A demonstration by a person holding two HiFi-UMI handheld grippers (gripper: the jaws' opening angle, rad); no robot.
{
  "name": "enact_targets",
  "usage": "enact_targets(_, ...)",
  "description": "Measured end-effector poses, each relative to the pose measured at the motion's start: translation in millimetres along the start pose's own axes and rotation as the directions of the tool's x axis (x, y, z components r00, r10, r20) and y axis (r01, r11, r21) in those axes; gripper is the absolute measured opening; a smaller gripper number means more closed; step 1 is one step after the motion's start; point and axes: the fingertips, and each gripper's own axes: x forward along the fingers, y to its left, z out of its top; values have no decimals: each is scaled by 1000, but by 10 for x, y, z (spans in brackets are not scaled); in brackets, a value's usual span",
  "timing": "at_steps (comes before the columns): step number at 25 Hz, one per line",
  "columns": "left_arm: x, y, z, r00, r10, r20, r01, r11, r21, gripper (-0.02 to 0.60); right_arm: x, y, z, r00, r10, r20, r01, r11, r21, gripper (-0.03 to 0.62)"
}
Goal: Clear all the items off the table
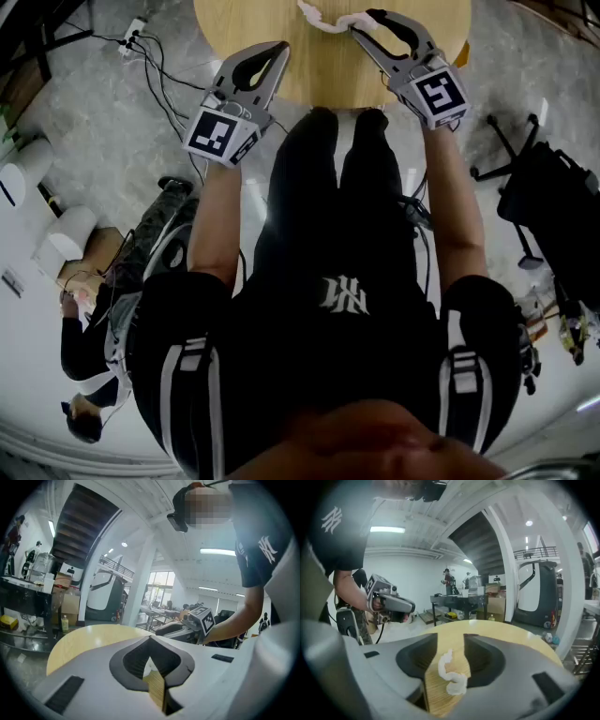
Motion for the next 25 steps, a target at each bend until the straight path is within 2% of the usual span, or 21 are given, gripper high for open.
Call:
enact_targets(2, 75, -25, -166, 1000, -11, -12, 11, 1000, -8, 12, 137, 24, -240, 999, 12, -49, -13, 1000, -18, 268)
enact_targets(5, 145, -78, -367, 999, -31, -15, 31, 999, -30, 12, 323, 29, -598, 993, 30, -118, -33, 999, -22, 275)
enact_targets(6, 164, -112, -415, 999, -40, -13, 39, 999, -35, 12, 363, 13, -710, 989, 31, -143, -34, 999, -24, 324)
enact_targets(13, 124, -279, -631, 998, -63, -16, 62, 996, -58, 12, 543, -47, -1138, 956, 6, -294, -40, 993, -110, 328)
enact_targets(14, 122, -289, -643, 998, -63, -17, 62, 996, -57, 12, 551, -40, -1177, 950, 8, -313, -48, 992, -118, 323)
enact_targets(15, 120, -295, -650, 998, -61, -17, 60, 997, -58, 12, 554, -34, -1211, 944, 11, -329, -54, 991, -123, 271)
enact_targets(19, 88, -325, -595, 998, -58, -7, 57, 997, -57, 12, 531, -3, -1262, 938, 25, -346, -74, 989, -129, 191)
enact_targets(20, 78, -340, -567, 998, -60, -4, 60, 997, -52, 12, 519, 6, -1245, 940, 23, -341, -70, 989, -127, 119)
enact_targets(25, 127, -441, -354, 997, -77, 11, 78, 997, -18, 12, 325, 10, -867, 969, 13, -245, -39, 994, -102, 101)
